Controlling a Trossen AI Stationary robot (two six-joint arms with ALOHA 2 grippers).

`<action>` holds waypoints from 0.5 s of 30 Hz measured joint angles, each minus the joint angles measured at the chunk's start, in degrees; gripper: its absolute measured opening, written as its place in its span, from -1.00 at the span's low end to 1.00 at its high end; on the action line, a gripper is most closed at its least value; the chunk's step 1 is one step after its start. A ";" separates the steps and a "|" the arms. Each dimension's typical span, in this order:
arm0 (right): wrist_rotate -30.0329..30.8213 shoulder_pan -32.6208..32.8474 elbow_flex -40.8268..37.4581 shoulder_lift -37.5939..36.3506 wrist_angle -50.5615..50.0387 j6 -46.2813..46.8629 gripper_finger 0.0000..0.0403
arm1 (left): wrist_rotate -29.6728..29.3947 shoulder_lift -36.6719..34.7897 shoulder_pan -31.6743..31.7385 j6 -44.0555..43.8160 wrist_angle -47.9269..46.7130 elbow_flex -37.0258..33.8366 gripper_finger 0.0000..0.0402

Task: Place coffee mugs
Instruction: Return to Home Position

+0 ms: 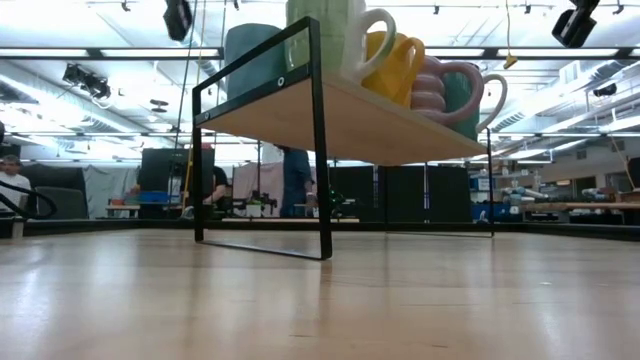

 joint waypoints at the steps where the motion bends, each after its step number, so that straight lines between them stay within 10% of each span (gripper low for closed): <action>1: 0.01 0.00 -0.17 -0.44 -0.01 -0.03 -0.57 | -0.45 -1.10 0.00 -0.07 -0.08 -0.72 -0.95; 15: -0.03 0.01 -8.20 -4.93 8.69 0.05 -0.57 | -2.93 -14.09 0.00 -3.13 0.00 -8.79 -0.95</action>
